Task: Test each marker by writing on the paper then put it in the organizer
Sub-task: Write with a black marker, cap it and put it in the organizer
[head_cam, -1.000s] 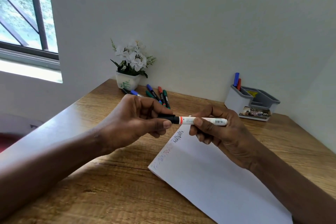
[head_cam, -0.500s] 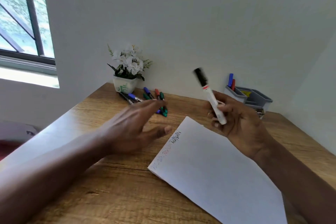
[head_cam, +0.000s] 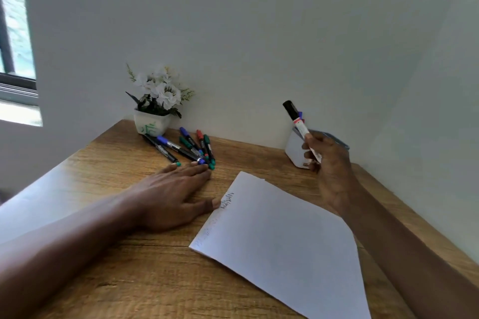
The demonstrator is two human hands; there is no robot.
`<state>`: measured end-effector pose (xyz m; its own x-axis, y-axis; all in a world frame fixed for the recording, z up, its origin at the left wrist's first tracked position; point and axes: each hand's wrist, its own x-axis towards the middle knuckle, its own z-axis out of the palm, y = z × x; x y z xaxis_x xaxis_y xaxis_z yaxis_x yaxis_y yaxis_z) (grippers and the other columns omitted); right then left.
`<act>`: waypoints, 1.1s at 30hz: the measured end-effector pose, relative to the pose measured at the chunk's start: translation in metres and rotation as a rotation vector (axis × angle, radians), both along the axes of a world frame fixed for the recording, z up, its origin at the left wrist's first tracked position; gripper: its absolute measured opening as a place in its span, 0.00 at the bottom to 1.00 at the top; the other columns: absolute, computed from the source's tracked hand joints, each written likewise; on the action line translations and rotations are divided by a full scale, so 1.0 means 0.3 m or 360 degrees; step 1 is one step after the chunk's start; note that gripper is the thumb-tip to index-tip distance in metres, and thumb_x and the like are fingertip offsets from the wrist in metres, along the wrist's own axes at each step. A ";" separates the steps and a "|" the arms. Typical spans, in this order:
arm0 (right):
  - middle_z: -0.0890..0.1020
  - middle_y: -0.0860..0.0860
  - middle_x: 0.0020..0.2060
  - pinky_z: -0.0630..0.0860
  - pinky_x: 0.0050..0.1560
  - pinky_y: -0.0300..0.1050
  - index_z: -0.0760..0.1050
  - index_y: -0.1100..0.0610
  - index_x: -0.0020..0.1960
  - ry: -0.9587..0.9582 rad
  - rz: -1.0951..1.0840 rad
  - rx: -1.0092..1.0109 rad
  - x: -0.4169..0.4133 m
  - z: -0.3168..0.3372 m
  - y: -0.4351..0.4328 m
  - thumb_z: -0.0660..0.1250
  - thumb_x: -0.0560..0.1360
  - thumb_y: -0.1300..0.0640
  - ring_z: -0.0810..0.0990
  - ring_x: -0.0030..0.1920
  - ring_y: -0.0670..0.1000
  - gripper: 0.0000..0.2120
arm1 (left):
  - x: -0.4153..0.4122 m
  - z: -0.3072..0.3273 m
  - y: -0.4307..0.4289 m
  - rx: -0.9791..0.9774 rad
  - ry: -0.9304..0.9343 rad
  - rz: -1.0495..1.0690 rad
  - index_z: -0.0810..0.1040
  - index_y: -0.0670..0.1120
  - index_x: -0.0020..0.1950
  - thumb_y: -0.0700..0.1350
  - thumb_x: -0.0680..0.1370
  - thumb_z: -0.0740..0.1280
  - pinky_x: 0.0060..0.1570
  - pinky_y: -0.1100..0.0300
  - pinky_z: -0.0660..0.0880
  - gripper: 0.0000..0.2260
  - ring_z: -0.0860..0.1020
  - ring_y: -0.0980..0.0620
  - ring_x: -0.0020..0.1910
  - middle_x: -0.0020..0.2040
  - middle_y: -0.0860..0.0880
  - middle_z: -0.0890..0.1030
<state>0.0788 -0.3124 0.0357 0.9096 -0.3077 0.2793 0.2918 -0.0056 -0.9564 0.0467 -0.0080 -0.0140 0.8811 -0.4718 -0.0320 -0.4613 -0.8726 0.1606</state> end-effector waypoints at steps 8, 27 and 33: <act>0.85 0.50 0.51 0.76 0.43 0.37 0.77 0.57 0.65 -0.0057 -0.0476 -0.0311 0.197 0.169 -0.141 0.72 0.77 0.61 0.81 0.48 0.45 0.17 | -0.002 -0.002 0.004 -0.0019 -0.0015 -0.0016 0.44 0.58 0.82 0.76 0.71 0.42 0.71 0.61 0.39 0.43 0.44 0.61 0.79 0.82 0.59 0.44; 0.81 0.56 0.38 0.78 0.40 0.46 0.81 0.64 0.47 0.0589 -0.0741 -0.1452 0.437 0.113 -0.208 0.80 0.68 0.50 0.79 0.37 0.51 0.19 | 0.003 0.004 0.002 -0.0057 0.0027 -0.0005 0.44 0.60 0.82 0.77 0.71 0.44 0.75 0.58 0.42 0.43 0.46 0.60 0.80 0.82 0.60 0.45; 0.84 0.55 0.46 0.79 0.53 0.54 0.82 0.57 0.47 0.0093 -0.1087 -0.1641 0.343 0.114 -0.115 0.71 0.74 0.50 0.82 0.52 0.58 0.10 | 0.000 0.003 0.001 -0.0084 0.0034 0.0004 0.45 0.60 0.82 0.77 0.71 0.46 0.75 0.58 0.42 0.43 0.46 0.59 0.80 0.82 0.59 0.45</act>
<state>0.1818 -0.3470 0.0698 0.6687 -0.3843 0.6365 -0.1098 -0.8977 -0.4267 0.0466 -0.0077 -0.0132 0.8818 -0.4708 -0.0258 -0.4549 -0.8639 0.2164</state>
